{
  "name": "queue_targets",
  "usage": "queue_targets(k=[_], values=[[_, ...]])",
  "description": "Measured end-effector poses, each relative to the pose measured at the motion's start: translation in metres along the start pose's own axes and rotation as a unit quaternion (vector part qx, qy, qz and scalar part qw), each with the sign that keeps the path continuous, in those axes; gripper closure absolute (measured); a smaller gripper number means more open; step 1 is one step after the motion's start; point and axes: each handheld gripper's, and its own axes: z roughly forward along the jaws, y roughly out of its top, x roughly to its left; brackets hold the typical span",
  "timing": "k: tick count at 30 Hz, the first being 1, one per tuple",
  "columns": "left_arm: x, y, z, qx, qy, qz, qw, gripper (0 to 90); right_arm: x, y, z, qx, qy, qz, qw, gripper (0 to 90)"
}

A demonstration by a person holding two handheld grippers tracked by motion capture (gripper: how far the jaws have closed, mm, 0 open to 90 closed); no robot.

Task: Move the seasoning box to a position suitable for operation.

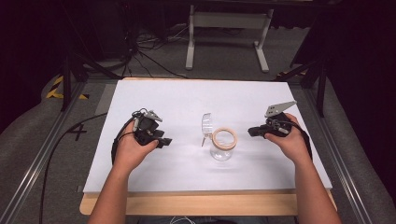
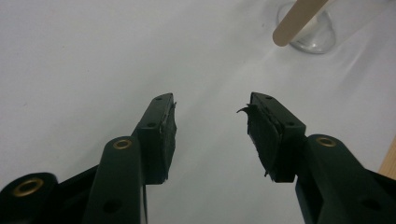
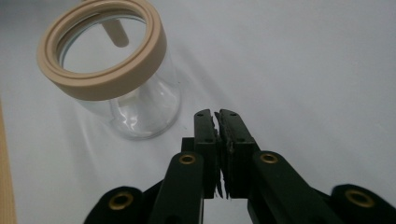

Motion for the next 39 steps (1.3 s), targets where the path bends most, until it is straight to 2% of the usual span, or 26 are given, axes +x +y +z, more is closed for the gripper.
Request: queue_targets(k=[5,12,18,24,30,35,39], values=[[-0.004,0.001,0.000,-0.009,-0.008,-0.002,0.9999,58.0,0.003,0.001,0.002,-0.011,0.001,-0.003,0.9999,89.7],[-0.009,0.003,-0.002,-0.021,-0.022,0.001,0.9995,56.9,0.005,0.001,0.009,-0.013,0.007,-0.005,0.9999,89.9],[-0.013,0.004,-0.002,-0.024,-0.049,0.002,0.9985,57.4,0.006,0.002,0.021,-0.011,0.012,-0.007,0.9998,89.9],[-0.016,0.006,0.000,-0.020,-0.044,0.008,0.9988,55.5,0.005,-0.001,0.036,-0.001,0.021,0.000,0.9998,89.8],[-0.017,0.007,0.002,-0.015,-0.050,0.009,0.9986,55.2,0.011,0.001,0.045,0.003,0.029,-0.013,0.9995,89.9],[-0.018,0.006,0.003,-0.024,-0.048,0.012,0.9985,54.3,0.015,0.004,0.051,0.011,0.037,-0.021,0.9990,89.9],[-0.018,0.006,0.003,-0.025,-0.050,0.011,0.9984,53.7,0.017,0.005,0.053,0.016,0.033,-0.025,0.9990,89.9]])
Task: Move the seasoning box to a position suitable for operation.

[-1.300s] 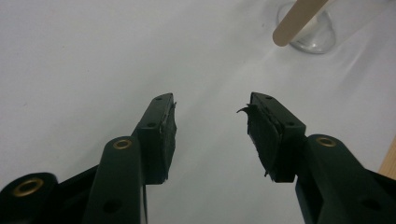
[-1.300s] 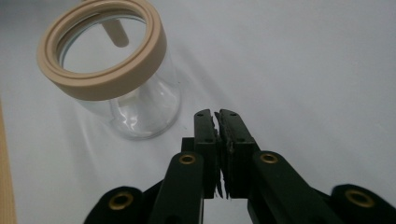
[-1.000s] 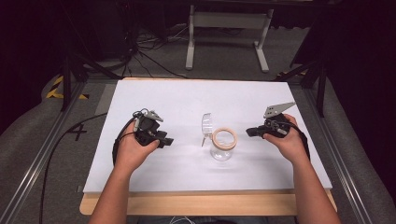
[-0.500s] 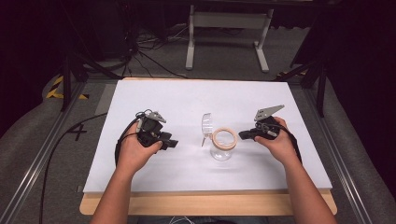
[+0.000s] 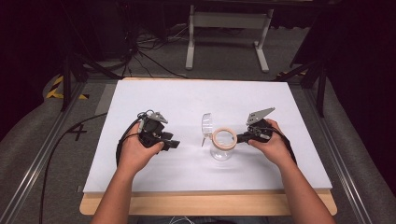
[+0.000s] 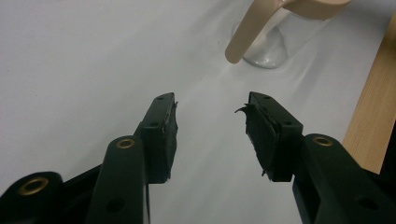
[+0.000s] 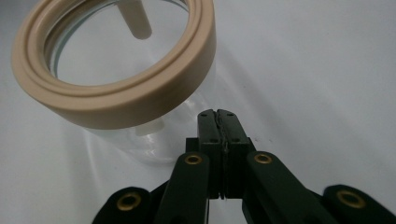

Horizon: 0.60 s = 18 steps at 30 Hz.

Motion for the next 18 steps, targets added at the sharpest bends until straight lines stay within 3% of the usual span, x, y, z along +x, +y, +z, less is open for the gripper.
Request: queue_targets(k=[18], values=[[0.003,0.008,0.004,-0.015,-0.004,0.008,0.9998,52.5,0.013,-0.004,0.000,0.024,0.002,-0.007,0.9997,90.0]])
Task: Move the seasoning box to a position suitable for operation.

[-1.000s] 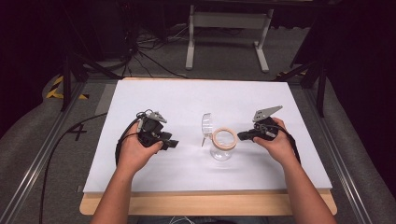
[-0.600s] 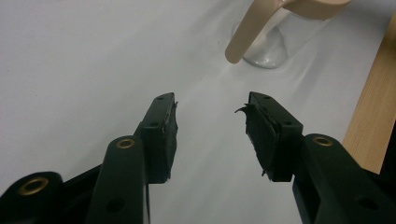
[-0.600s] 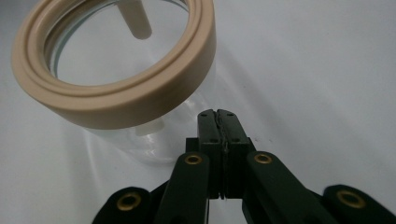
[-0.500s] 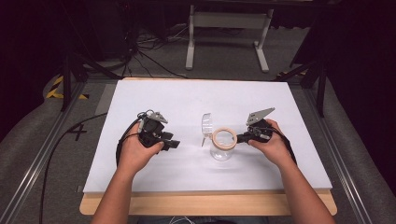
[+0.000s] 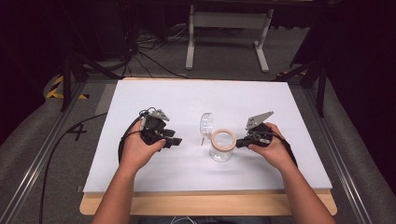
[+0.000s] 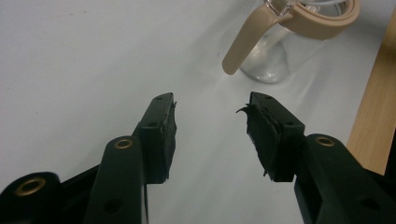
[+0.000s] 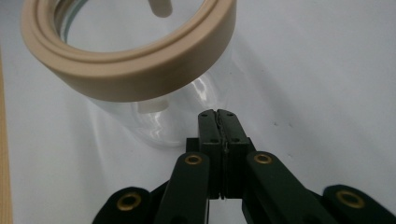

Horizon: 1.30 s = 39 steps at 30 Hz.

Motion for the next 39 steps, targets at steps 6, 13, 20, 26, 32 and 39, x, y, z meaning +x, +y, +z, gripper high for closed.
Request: queue_targets(k=[6,13,20,26,32,39], values=[[0.001,0.002,0.001,-0.001,-0.002,0.000,1.0000,52.6,0.008,0.000,-0.001,0.008,0.013,-0.008,0.9999,90.0],[0.001,0.006,0.004,0.000,-0.005,0.004,1.0000,52.4,0.017,0.001,-0.001,0.022,0.027,-0.020,0.9992,90.0],[0.003,0.008,0.005,0.001,-0.005,0.004,1.0000,52.2,0.031,0.005,0.000,0.023,0.050,-0.036,0.9978,90.0],[0.003,0.009,0.006,0.004,-0.005,0.002,1.0000,52.0,0.041,0.009,0.004,0.033,0.063,-0.045,0.9964,90.0],[0.004,0.008,0.005,0.002,-0.004,0.002,1.0000,51.8,0.052,0.013,0.009,0.047,0.083,-0.061,0.9936,90.0],[0.004,0.008,0.005,-0.002,-0.004,0.002,1.0000,51.7,0.058,0.016,0.013,0.053,0.093,-0.072,0.9916,90.0]])
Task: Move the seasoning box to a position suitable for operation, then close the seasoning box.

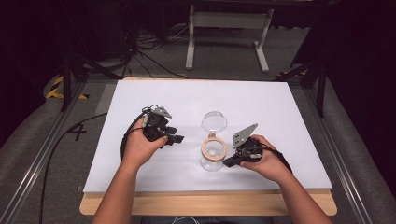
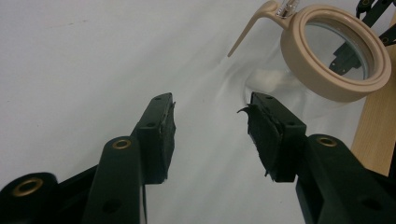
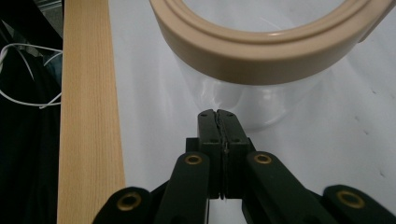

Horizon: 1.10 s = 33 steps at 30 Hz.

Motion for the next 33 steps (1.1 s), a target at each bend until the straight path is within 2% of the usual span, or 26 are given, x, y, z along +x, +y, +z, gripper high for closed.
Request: queue_targets(k=[9,14,17,18,20,23,25,29,33], values=[[0.000,0.001,-0.002,0.001,0.001,-0.002,1.0000,52.4,0.000,0.000,-0.005,-0.010,-0.004,0.004,0.9999,89.9],[-0.005,0.002,-0.005,-0.005,-0.001,0.000,1.0000,55.1,0.000,0.001,-0.020,-0.039,-0.020,0.009,0.9990,89.9],[-0.008,0.003,-0.006,-0.010,-0.002,-0.001,0.9999,56.4,0.002,0.002,-0.028,-0.056,-0.021,0.012,0.9981,89.9],[-0.009,0.003,-0.006,-0.012,0.001,0.003,0.9999,56.9,0.003,0.002,-0.031,-0.062,-0.026,0.011,0.9977,90.0],[-0.009,0.004,-0.006,-0.017,0.005,-0.001,0.9998,58.4,0.005,0.004,-0.036,-0.077,-0.030,0.012,0.9966,89.9],[-0.010,0.006,-0.004,-0.032,0.011,-0.009,0.9994,61.6,0.009,0.007,-0.043,-0.097,-0.034,0.016,0.9946,90.0],[-0.010,0.008,-0.003,-0.047,0.017,-0.006,0.9988,62.5,0.010,0.008,-0.046,-0.100,-0.039,0.019,0.9940,90.0],[-0.013,0.012,-0.002,-0.064,0.015,-0.009,0.9978,64.4,0.012,0.010,-0.048,-0.120,-0.046,0.024,0.9914,90.0],[-0.014,0.016,0.001,-0.086,0.016,-0.016,0.9961,66.7,0.013,0.012,-0.048,-0.145,-0.058,0.037,0.9870,89.9]])
